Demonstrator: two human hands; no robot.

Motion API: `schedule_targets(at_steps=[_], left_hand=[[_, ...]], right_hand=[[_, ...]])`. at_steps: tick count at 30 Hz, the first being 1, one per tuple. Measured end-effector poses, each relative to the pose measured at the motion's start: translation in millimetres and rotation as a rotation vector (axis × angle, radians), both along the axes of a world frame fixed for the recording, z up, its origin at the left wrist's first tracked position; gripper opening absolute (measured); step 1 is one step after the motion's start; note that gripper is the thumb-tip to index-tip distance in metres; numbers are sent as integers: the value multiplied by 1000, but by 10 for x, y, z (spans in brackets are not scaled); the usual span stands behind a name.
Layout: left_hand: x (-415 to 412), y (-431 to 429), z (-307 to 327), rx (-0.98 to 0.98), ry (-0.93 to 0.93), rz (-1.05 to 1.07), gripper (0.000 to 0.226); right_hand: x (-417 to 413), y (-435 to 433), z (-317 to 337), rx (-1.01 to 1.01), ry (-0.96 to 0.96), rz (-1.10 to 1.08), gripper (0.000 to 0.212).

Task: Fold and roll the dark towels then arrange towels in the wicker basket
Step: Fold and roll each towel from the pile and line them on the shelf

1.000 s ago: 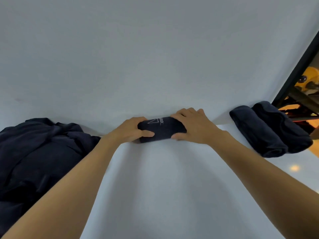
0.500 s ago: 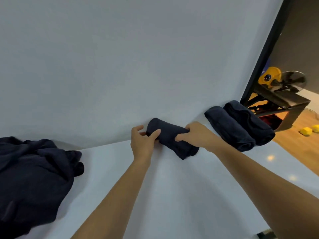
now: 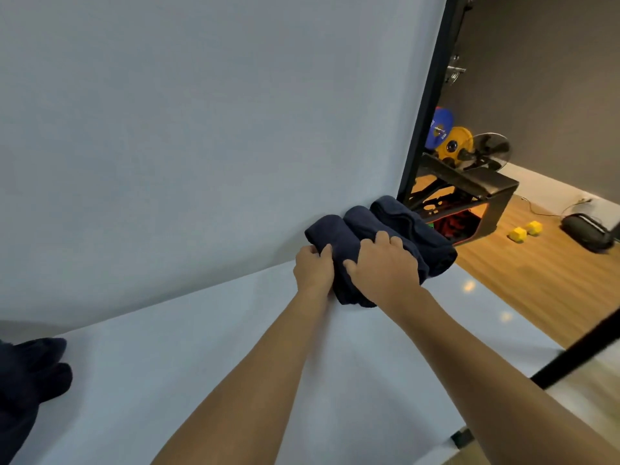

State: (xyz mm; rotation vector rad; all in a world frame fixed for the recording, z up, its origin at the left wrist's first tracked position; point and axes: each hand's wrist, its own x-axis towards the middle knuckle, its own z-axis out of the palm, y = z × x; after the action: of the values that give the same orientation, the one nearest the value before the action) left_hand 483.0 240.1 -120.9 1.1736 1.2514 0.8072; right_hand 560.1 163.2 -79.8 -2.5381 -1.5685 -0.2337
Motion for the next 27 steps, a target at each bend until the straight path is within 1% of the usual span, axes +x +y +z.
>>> schedule_targets(at_steps=[2,3,5,6,7,8,9,10,12,14,16,18,21,23,25,27], left_hand=[[-13,-2,-18,50,37,21,31],[-29,-13,-27,102,73,43,29],[-47,-48,-30,254,229,73,20],[-54,-72,-25,323,325,57,16],[-53,-87,-26,380,410,18,17],[-57,-102,-18,425,489,-45,20],[-83,-121,13,452,553,-114,19],[-129,-144,64,460,601,-178,16],[-282,-196,178,425,630,-264,11],[-510,-242,291,406,618,-279,24],[-810,-297,399,436,628,-245,23],[-1209,-334,473,461,713,-189,20],[-1960,-380,534,520,1019,-68,21],[-2465,-449,578,549,1234,25,15],[-2905,-562,616,513,1407,119,18],[-3243,-693,588,416,1542,191,28]], right_hand=[[-43,2,-30,33,-131,23,38],[-74,2,-57,56,-194,62,32],[-113,4,-111,77,-268,109,17],[-115,8,-122,76,-265,121,18],[-108,27,-133,90,-283,143,19],[-124,36,-113,72,-277,150,14],[-159,32,-85,44,-296,150,9],[-170,40,-50,-14,-307,131,12],[-189,52,1,-52,-383,96,19],[-374,63,106,-58,-367,123,15],[-637,134,143,0,-279,228,15],[-973,214,150,37,-201,403,20],[-1573,302,88,26,96,648,32],[-2019,313,33,-1,311,776,31],[-2443,301,-1,-106,486,879,28],[-2806,270,-22,-218,628,940,28]])
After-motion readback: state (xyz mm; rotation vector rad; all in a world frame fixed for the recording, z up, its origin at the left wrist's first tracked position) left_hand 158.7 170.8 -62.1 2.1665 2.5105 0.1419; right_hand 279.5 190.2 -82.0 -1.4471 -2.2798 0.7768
